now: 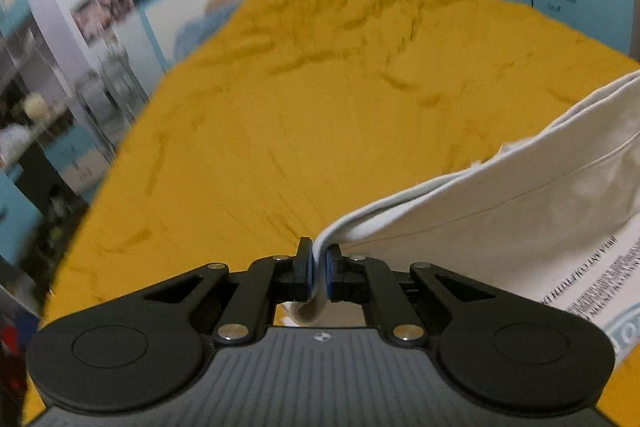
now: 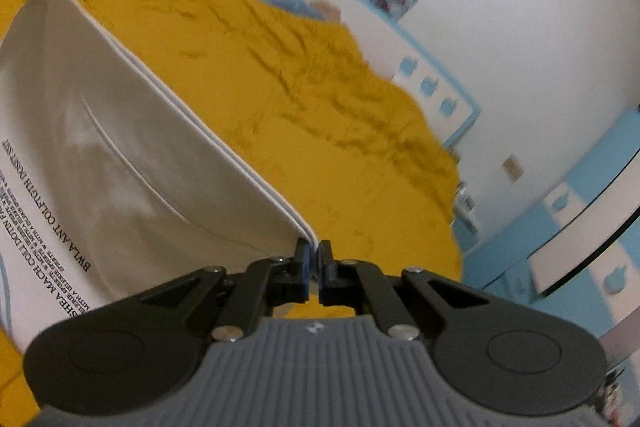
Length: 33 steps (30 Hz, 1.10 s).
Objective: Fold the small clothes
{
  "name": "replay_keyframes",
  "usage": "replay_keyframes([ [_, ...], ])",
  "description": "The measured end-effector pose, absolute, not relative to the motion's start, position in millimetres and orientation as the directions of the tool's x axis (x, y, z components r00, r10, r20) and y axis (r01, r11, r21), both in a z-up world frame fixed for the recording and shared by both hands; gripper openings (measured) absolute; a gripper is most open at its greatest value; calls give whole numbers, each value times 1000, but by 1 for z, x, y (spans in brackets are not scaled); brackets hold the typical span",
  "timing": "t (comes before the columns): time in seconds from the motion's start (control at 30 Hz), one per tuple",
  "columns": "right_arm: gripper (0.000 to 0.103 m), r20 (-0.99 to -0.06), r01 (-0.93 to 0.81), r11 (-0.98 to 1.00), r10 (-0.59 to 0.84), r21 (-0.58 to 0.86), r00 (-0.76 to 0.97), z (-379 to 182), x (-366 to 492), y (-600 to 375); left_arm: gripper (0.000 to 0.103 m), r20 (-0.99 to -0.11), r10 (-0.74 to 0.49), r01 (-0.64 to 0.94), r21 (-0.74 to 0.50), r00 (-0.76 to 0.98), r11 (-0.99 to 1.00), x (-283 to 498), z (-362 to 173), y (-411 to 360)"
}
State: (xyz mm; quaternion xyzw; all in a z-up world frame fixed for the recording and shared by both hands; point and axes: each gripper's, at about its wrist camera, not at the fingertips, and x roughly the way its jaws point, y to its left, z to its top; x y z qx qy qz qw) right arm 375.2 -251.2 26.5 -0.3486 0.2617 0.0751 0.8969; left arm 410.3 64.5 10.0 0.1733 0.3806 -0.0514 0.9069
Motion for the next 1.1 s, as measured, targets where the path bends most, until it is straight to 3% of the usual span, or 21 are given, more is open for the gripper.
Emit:
replay_keyframes([
  [0.27,0,-631,-365,758,-78,-541,772,-65,459,-239,9,-817,9,173,133,576,976,472,-61,90],
  [0.43,0,-653,-348,767,-120,-539,748,-108,499,-232,11,-818,3,130,95,575,987,490,-82,99],
  [0.5,0,-649,-332,768,-139,-547,748,-120,515,-228,19,-805,2,108,83,593,991,491,-83,102],
  [0.63,0,-644,-311,786,-140,-534,752,-130,525,-227,24,-799,-46,67,-7,600,998,491,-84,115],
  [0.67,8,-641,-299,806,-125,-511,758,-128,525,-230,28,-795,-69,57,-43,602,997,491,-83,122],
  [0.7,27,-641,-292,828,-102,-478,760,-124,522,-236,35,-790,-101,46,-92,605,995,490,-82,130],
  [0.73,36,-643,-284,855,-73,-434,762,-120,522,-243,40,-779,-141,38,-148,611,988,487,-80,139],
  [0.77,48,-646,-265,880,-62,-395,761,-116,520,-251,53,-768,-179,28,-206,615,978,488,-80,148],
  [0.8,51,-646,-231,909,-51,-346,762,-111,519,-262,60,-757,-224,16,-272,614,962,487,-80,158],
  [0.9,55,-666,-163,983,67,-84,743,-105,525,-301,62,-718,-330,-10,-425,612,905,485,-86,181],
  [1.03,54,-697,-63,982,170,177,696,-118,529,-335,61,-710,-357,-76,-499,607,863,483,-99,194],
  [1.07,48,-699,-52,979,178,198,693,-123,530,-337,55,-708,-356,-76,-499,610,863,481,-101,194],
  [1.1,31,-696,-46,971,201,234,689,-128,532,-339,45,-706,-350,-74,-494,615,866,480,-102,193],
])
